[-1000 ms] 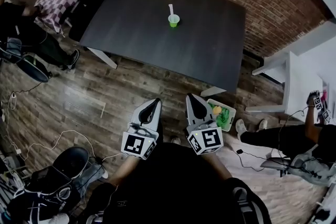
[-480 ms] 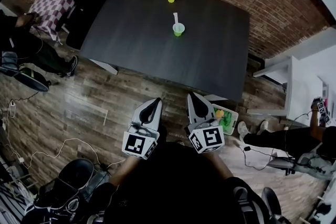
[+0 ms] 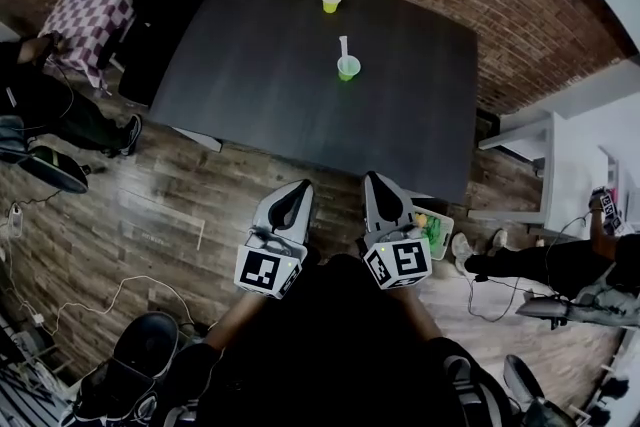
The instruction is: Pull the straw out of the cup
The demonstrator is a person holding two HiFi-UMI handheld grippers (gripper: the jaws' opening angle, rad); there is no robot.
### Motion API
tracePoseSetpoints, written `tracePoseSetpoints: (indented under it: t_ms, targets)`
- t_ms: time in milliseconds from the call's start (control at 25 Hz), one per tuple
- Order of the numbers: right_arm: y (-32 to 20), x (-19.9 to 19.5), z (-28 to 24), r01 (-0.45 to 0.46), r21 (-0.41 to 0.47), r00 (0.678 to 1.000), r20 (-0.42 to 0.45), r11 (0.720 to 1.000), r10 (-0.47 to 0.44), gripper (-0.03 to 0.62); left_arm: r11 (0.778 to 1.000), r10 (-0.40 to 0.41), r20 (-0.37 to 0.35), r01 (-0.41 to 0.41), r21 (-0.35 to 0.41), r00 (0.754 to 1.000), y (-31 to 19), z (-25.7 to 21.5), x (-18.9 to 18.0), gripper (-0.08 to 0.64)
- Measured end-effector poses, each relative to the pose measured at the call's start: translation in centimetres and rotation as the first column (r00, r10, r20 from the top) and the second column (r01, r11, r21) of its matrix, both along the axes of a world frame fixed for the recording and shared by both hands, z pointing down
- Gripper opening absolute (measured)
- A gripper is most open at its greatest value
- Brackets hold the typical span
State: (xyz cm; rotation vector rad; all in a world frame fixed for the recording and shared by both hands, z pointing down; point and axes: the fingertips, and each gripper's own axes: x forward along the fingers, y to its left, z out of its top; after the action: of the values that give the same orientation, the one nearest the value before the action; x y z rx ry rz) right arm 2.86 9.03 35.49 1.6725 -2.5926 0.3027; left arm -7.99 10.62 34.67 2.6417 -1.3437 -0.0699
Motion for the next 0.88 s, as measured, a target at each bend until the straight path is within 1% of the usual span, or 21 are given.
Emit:
tracePoseSetpoints:
  t_ms: [160,400,680,880]
  targets:
    - [-0.8,-0.6,-0.7,-0.026,0.013,1.000,-0.002,1.000,0.026,0.005,1.000,0.005,-0.015,-0.006,-0.011,1.000,-0.6,0.2,-1.2,0.003]
    - [-1.3,-0.3,-1.0,-0.048,0.017,0.999,-0.010,0.999,0.048,0.005,1.000,0.010,-0.026,-0.010,-0.018,1.000,-0.9,0.4,-1.6,0.003]
    - [-3.4,0.2,0.4,-0.038,0.005,0.999,-0.005,0.999,0.038,0.005,0.999,-0.011,-0.029,0.010,-0.045,1.000,-2.3,1.5,-1.6,0.003]
    - [-5.8,0.4,0.7,-0.024,0.011,1.000,0.007,1.000,0.024,0.005,1.000,-0.022,-0.012,0.022,-0.018,1.000,-4.5,1.3,-1.5,0.003]
